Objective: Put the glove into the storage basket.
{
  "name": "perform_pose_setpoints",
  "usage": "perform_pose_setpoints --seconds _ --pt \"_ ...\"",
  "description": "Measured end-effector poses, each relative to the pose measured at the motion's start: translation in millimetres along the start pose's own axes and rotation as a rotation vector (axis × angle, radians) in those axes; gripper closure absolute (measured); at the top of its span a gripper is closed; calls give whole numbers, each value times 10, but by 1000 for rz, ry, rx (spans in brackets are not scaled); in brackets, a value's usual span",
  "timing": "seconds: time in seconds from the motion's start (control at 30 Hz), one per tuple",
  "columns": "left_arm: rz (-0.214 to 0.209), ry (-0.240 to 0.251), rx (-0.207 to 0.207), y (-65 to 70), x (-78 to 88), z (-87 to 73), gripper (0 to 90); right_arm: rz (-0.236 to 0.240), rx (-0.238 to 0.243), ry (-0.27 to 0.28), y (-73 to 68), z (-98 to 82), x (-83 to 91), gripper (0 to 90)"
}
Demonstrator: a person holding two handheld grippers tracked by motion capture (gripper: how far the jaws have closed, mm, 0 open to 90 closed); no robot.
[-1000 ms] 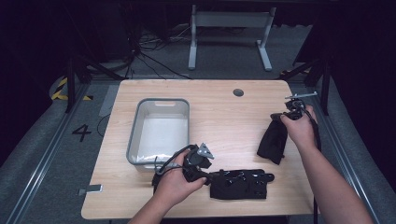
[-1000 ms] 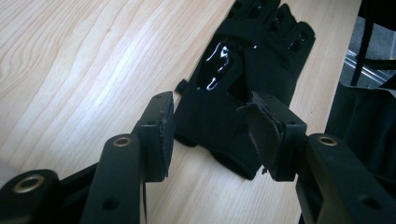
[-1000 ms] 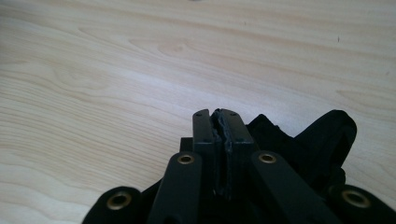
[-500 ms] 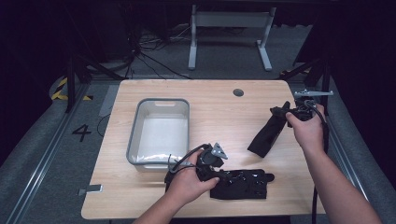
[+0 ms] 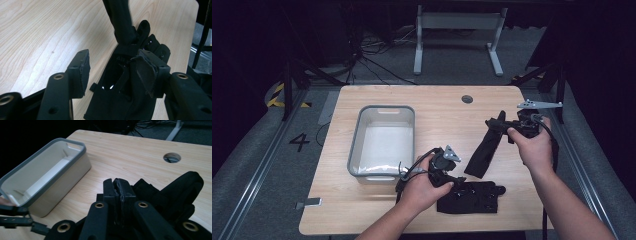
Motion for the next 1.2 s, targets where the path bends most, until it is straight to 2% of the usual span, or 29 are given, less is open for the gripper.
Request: perform_pose_setpoints --seconds 0.07,0.1,0.17,0.2,0.27,0.37,0.4,0.43,0.5,0.6,0.67,0.77,0.83,1.07,1.2 --pt "-10 -8 -5 7 -24 3 514 28 2 3 -95 -1 -18 864" --pt "-16 -25 -17 18 -40 -4 533 33 2 5 -117 -1 -21 864" --pt "-17 -26 -25 25 -49 -3 566 34 10 10 -136 3 -26 864" --pt "-3 -41 -36 21 -52 -15 691 38 14 20 -172 10 -26 864" --pt "13 -45 -42 7 -45 -19 799 51 8 22 -199 7 -23 864" --pt "57 -66 -44 -47 -10 -57 850 61 10 29 -217 2 -13 864" --pt "57 -66 -44 -47 -10 -57 856 61 10 29 -217 2 -13 864" --pt "86 -67 -43 -86 25 -77 860 71 7 34 -218 -4 -2 864" --pt "109 -68 -40 -123 70 -99 862 87 -1 36 -221 -18 14 864" --pt "132 -72 -38 -168 117 -121 863 109 -10 37 -227 -51 39 863" --pt "144 -65 -16 -214 173 -135 866 139 -16 44 -232 -113 74 863" --pt "160 -63 -9 -247 211 -141 872 153 -23 50 -233 -154 96 863" --pt "184 -62 -5 -274 236 -153 873 169 -32 57 -239 -214 115 863" --pt "256 -104 -18 -368 276 -216 879 217 -52 64 -256 -441 71 863" --pt "274 -116 -15 -405 285 -245 884 236 -73 59 -252 -591 6 862"
Point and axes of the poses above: each handheld gripper's, and its own axes: x roughly backward along the jaws, z roughly out of its top, y roughly to its right, the point moved 8 cm from there along -x, roughly forward along the jaws, and after that the axes turned 7 degrees about -y, right-handed, at the moved point
